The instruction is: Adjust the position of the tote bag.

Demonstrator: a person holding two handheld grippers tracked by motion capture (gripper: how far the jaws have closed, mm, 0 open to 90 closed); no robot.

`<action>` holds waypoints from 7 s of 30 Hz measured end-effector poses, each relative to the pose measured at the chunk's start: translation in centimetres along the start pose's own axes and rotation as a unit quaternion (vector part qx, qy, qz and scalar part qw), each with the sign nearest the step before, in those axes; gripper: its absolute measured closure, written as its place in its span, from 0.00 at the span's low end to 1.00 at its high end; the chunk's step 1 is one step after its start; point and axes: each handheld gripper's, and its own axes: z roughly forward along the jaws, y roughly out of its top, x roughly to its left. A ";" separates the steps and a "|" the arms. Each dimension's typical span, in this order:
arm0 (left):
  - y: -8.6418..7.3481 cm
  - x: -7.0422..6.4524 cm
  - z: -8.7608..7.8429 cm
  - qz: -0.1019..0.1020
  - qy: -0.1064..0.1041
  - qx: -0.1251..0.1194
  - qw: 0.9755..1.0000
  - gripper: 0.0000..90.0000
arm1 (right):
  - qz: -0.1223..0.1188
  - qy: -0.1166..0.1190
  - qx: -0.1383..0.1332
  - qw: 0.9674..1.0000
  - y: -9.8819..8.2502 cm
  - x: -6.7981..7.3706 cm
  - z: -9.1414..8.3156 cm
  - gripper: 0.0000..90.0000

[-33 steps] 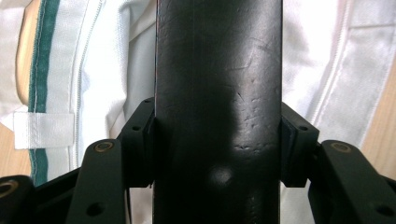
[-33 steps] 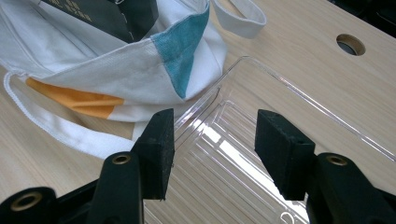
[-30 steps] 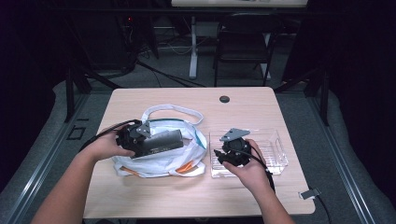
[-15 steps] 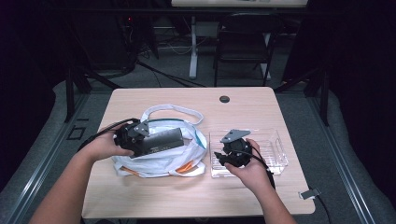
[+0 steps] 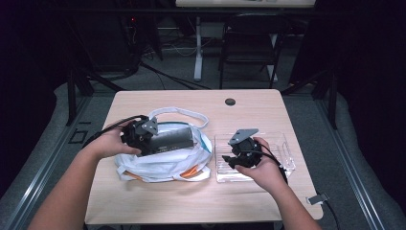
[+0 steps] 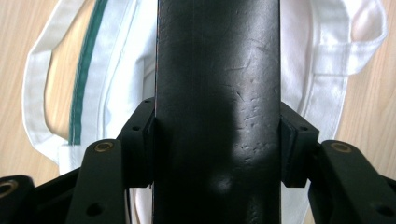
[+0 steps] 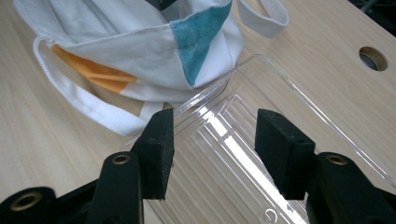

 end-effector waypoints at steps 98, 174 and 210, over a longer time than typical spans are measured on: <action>11.3 -3.4 0.2 0.110 -0.019 -0.046 0.993 0.48 | -0.225 0.077 0.104 0.966 8.8 -1.1 0.4 0.31; 6.5 -1.7 -3.0 0.022 0.008 -0.100 0.995 0.41 | -0.213 0.106 0.161 0.958 6.9 -3.9 0.3 0.47; -0.1 -2.0 0.1 -0.148 0.060 -0.071 0.985 0.44 | -0.175 0.080 0.159 0.968 1.8 -8.0 -2.5 0.47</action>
